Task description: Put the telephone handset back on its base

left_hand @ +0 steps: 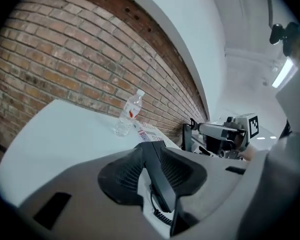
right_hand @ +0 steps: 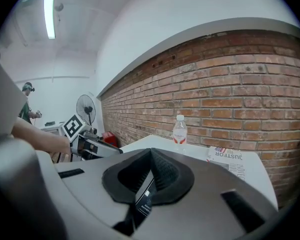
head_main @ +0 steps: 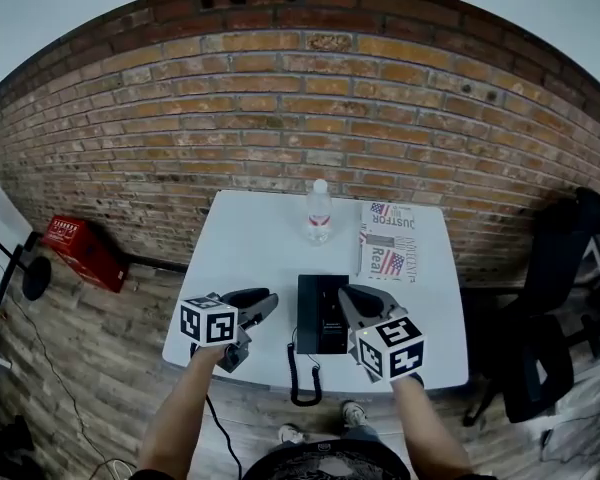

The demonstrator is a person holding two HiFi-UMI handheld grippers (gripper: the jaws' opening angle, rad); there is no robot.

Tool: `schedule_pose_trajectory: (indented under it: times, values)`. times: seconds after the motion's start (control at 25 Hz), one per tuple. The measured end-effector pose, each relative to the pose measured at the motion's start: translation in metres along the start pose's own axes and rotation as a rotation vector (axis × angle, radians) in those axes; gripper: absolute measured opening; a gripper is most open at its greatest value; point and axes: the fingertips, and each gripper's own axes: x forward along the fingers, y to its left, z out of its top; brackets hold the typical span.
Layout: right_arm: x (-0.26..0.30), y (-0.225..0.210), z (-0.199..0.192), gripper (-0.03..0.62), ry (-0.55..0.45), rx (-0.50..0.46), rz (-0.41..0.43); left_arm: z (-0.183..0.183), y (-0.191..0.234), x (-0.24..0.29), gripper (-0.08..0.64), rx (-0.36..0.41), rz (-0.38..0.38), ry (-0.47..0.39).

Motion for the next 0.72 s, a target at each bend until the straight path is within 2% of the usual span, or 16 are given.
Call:
schedule_pose_trajectory:
  times: [0.36,0.52,0.72]
  values:
    - [-0.014,0.006,0.019,0.002,-0.052,-0.019,-0.011,0.060,-0.027,-0.049,0.103,0.208,0.200,-0.148]
    - [-0.020,0.010,0.024,0.002,-0.073,-0.011,-0.023,0.068,-0.036,-0.071,0.083,0.282,0.319,-0.176]
    - [-0.028,0.014,0.027,0.002,-0.086,-0.021,-0.050,0.065,-0.048,-0.088,0.033,0.320,0.399,-0.199]
